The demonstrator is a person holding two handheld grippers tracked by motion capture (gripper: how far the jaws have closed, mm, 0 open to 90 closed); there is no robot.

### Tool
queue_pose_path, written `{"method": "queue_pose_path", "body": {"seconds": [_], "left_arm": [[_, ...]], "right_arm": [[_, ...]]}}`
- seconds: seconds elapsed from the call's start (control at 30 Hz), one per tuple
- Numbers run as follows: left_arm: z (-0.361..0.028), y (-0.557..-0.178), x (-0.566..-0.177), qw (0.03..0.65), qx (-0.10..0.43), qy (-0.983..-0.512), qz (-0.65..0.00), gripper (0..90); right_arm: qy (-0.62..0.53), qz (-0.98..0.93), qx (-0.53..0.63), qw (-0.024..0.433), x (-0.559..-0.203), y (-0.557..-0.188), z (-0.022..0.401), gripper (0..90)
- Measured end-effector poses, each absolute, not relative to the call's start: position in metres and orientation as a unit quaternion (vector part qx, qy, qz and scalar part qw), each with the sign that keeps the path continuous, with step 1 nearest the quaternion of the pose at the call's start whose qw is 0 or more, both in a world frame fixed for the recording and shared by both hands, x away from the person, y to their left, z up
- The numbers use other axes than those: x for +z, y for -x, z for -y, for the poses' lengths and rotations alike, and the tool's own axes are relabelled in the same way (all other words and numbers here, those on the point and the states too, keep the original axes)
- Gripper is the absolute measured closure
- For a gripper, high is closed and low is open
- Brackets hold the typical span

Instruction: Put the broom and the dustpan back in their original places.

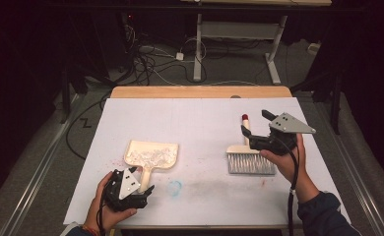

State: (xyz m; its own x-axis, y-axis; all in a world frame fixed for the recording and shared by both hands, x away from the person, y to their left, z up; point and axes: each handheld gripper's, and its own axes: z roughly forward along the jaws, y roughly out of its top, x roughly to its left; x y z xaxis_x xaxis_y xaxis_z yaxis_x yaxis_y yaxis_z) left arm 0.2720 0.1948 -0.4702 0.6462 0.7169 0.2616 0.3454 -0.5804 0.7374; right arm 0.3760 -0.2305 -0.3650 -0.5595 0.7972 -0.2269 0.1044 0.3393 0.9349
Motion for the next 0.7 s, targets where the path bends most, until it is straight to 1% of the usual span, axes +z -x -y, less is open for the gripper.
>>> {"method": "queue_pose_path", "body": {"seconds": [0.53, 0.7], "left_arm": [[-0.194, -0.269, -0.468, 0.339, 0.281, -0.841, -0.315, 19.2], [-0.194, -0.27, -0.469, 0.333, 0.278, -0.844, -0.315, 19.2]], "right_arm": [[-0.278, -0.745, 0.486, 0.362, -0.363, -0.349, 0.232, 19.5], [-0.277, -0.746, 0.479, 0.371, -0.364, -0.343, 0.235, 20.0]]}}
